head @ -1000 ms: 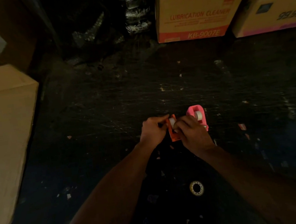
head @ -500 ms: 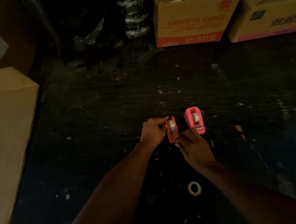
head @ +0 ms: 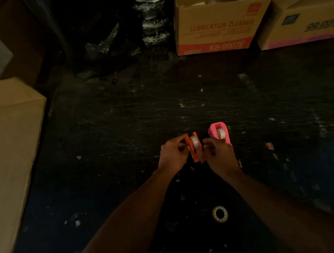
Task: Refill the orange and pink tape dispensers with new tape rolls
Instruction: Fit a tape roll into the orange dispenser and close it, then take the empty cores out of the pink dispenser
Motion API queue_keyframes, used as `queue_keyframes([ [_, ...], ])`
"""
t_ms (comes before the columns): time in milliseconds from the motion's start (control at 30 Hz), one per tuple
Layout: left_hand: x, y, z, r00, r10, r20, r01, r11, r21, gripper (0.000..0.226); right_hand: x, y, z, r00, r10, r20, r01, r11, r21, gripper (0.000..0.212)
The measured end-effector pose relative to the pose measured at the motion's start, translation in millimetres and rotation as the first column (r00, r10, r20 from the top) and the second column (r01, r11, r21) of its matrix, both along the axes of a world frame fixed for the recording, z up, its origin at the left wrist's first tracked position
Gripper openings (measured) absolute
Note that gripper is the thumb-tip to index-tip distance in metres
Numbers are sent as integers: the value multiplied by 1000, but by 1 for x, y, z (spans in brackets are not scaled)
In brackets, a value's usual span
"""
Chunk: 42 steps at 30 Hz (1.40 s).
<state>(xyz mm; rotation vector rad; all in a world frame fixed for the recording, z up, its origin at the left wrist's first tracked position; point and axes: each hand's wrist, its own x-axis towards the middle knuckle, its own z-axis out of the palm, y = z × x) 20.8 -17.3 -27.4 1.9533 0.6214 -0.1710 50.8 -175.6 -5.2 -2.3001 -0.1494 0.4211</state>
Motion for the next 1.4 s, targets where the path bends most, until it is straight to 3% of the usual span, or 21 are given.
queue_keyframes([
  [100,-1,0,0,1000,20,-1,-20,1000,-24,55,6,8,0,995,1,-98,1,1000,26,27],
  [333,1,2,2,999,29,-24,-32,993,-112,43,15,14,-4,997,-39,-63,40,999,26,22],
  [700,2,3,11,1000,10,-3,-10,998,-61,42,17,11,-1,999,-32,-16,31,999,-38,22],
  [933,6,1,26,995,-88,50,74,968,240,41,25,-29,13,984,-2,176,46,968,-248,22],
  [1233,51,-39,29,919,-395,-4,326,752,574,39,78,-56,9,945,323,48,-266,847,-460,59],
  [1400,63,-50,24,901,-429,-64,381,713,589,27,93,-49,5,904,427,13,-371,799,-474,51],
])
